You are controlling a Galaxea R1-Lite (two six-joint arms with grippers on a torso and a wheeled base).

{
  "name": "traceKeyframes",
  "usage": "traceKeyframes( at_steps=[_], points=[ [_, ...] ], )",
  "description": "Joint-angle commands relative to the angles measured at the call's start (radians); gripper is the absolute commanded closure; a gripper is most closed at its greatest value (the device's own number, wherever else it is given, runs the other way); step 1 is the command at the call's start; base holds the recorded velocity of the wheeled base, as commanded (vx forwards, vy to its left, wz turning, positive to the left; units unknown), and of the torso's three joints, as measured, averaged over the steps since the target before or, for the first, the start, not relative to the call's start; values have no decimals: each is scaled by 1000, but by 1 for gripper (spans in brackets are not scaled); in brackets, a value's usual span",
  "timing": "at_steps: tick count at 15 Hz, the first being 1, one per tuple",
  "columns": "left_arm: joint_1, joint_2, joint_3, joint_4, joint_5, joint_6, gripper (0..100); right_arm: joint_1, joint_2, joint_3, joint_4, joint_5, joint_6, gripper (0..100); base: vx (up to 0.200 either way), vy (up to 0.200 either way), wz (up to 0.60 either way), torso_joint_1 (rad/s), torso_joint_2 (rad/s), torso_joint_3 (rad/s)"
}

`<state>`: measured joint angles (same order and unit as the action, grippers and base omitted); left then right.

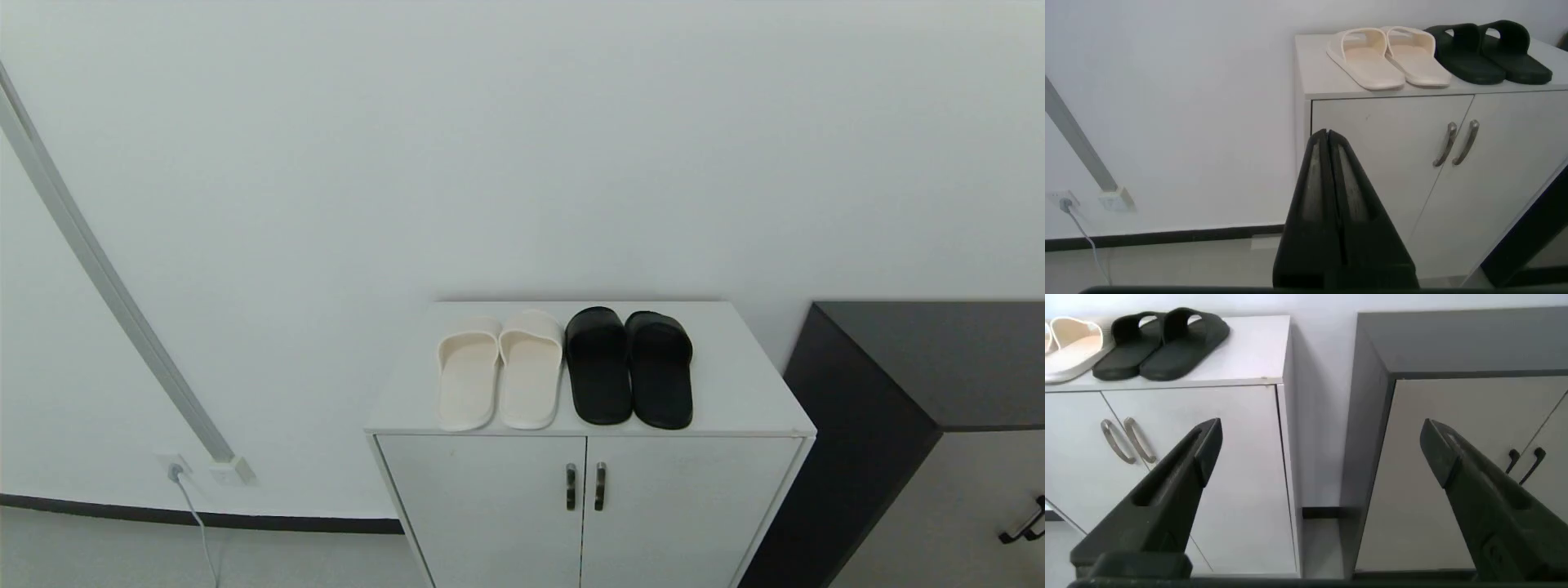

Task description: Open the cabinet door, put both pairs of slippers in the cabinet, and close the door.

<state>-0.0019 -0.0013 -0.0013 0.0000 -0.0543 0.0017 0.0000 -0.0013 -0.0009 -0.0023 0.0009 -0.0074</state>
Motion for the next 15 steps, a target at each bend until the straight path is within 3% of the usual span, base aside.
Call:
traceKeyframes(
  at_steps=[1,3,4,5,8,10,12,15],
  points=[
    [0,1,0,0,-1,0,100,0,1,-1,-8,10,-14,0,0,0,0,0,0,0],
    [-1,1,0,0,-1,1,100,8,99,-212,-4,7,112,0,0,0,0,0,0,0],
    [0,1,0,0,-1,1,100,11,138,-235,16,10,130,0,0,0,0,0,0,0],
    [0,1,0,0,-1,1,100,12,242,-215,81,71,21,0,0,0,0,0,0,0],
    [-1,1,0,0,-1,0,100,14,385,-172,74,168,1,0,0,0,0,0,0,0],
    [-1,1,0,0,-1,0,100,15,555,-185,-39,248,4,0,0,0,0,0,0,0],
    [-1,1,0,0,-1,0,100,48,718,-200,-166,255,4,0,0,0,0,0,0,0],
    [0,1,0,0,1,-3,100,202,962,-269,-354,214,83,0,0,0,0,0,0,0]
  ],
)
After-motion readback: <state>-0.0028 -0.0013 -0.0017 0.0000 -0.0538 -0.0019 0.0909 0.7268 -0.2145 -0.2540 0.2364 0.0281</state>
